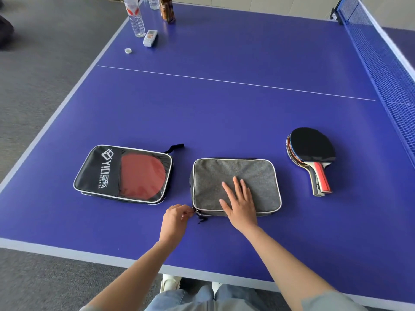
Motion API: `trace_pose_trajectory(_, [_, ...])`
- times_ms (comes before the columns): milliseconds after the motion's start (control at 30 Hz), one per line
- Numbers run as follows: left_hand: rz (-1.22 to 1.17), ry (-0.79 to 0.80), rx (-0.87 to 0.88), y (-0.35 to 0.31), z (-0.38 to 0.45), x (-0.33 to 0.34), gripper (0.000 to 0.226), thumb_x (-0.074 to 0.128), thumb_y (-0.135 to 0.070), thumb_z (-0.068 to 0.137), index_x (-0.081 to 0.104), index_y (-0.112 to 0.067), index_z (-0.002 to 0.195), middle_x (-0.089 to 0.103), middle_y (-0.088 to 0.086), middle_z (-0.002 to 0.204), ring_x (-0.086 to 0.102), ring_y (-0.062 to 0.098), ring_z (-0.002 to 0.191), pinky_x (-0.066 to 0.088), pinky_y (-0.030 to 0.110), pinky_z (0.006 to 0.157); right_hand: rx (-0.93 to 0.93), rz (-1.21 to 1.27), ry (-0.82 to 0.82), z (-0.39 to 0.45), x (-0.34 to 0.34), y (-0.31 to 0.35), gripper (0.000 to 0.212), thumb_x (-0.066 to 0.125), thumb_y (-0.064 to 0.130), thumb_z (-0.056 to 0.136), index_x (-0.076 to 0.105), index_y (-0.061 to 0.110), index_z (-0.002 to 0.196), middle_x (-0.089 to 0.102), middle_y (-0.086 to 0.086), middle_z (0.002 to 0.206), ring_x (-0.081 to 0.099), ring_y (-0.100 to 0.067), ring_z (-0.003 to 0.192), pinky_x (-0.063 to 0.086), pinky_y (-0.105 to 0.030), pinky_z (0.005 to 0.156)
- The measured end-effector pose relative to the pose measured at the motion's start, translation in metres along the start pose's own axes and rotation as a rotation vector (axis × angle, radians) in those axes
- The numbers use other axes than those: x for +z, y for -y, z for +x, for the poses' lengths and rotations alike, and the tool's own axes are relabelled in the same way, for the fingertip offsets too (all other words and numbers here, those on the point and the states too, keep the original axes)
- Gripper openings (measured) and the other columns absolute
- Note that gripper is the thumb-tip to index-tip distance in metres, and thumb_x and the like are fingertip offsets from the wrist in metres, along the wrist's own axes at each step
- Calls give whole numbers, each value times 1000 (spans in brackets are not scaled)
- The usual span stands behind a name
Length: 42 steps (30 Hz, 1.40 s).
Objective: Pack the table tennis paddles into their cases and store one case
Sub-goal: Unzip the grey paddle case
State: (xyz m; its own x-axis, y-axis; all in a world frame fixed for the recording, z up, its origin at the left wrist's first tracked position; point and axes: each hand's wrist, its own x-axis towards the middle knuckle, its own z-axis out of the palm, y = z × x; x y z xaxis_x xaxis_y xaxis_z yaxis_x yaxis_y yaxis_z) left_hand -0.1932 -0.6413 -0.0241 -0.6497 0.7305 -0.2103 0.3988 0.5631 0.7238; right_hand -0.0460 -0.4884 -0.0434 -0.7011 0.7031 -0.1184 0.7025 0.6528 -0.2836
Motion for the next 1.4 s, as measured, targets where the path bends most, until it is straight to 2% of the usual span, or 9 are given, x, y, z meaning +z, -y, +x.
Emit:
trace_pose_trajectory(300, [472, 111, 215, 0, 44, -39, 28, 50, 0, 91, 69, -17, 103, 59, 3, 101, 52, 22, 102, 47, 36, 69, 33, -36, 1, 4, 1, 3, 55, 37, 50, 96, 23, 34, 147, 10, -5, 159, 6, -27, 147, 10, -40, 120])
trace_pose_trajectory(433, [388, 91, 106, -13, 72, -40, 29, 49, 4, 88, 63, -12, 108, 59, 10, 102, 58, 32, 95, 42, 36, 67, 22, -41, 25, 2, 0, 3, 55, 37, 49, 96, 21, 34, 147, 8, -2, 159, 5, -27, 147, 10, -41, 120])
trace_pose_trajectory(567, [349, 178, 117, -20, 81, -34, 59, 46, 3, 89, 34, -18, 144, 57, 14, 106, 57, 34, 96, 47, 44, 82, 30, -4, 74, 1, -7, 2, 55, 38, 49, 96, 21, 36, 147, 4, 1, 160, 0, -24, 147, 6, -40, 120])
trace_pose_trajectory(700, [273, 141, 133, -16, 57, -24, 44, 45, 0, 91, 54, -17, 131, 55, 13, 95, 58, 35, 89, 44, 40, 77, 192, 182, 98, 14, -20, 28, 63, 53, 54, 86, 37, 25, 140, 12, -7, 158, 5, -27, 146, 9, -44, 118])
trace_pose_trajectory(800, [218, 145, 135, -13, 34, -18, 37, 48, -2, 92, 59, -15, 125, 53, 8, 88, 59, 33, 85, 48, 44, 73, 249, 255, 234, 26, -15, 69, 93, 50, 73, 75, 14, 27, 148, -6, -9, 159, -11, -32, 145, -2, -54, 115])
trace_pose_trajectory(967, [230, 176, 92, -1, 28, -33, 22, 51, -3, 91, 71, -7, 96, 58, 12, 87, 59, 33, 87, 45, 37, 73, -42, 26, 273, 14, 5, 81, 77, 32, 68, 88, -13, 41, 145, -26, 0, 156, -25, -34, 142, -11, -59, 112])
trace_pose_trajectory(1067, [294, 239, 155, -4, 38, -42, 25, 49, 1, 89, 71, -10, 94, 61, 11, 94, 60, 30, 87, 45, 35, 73, -101, -46, 229, 0, 12, 69, 67, 26, 57, 94, -21, 44, 140, -32, 4, 151, -25, -32, 142, -14, -54, 113])
trace_pose_trajectory(1233, [389, 220, 175, -12, 63, -49, 27, 47, 2, 89, 69, -12, 97, 60, 10, 101, 60, 32, 93, 47, 38, 73, -164, -75, 206, -14, 14, 62, 67, 34, 44, 93, -10, 45, 144, -21, 6, 156, -20, -32, 144, -12, -53, 114])
trace_pose_trajectory(1400, [421, 292, 240, -15, 78, -47, 31, 46, -3, 92, 61, -13, 118, 59, 11, 106, 59, 31, 98, 49, 43, 80, -214, -74, 228, -25, 8, 56, 69, 35, 42, 91, -7, 45, 145, -13, 8, 158, -17, -29, 145, -10, -54, 115])
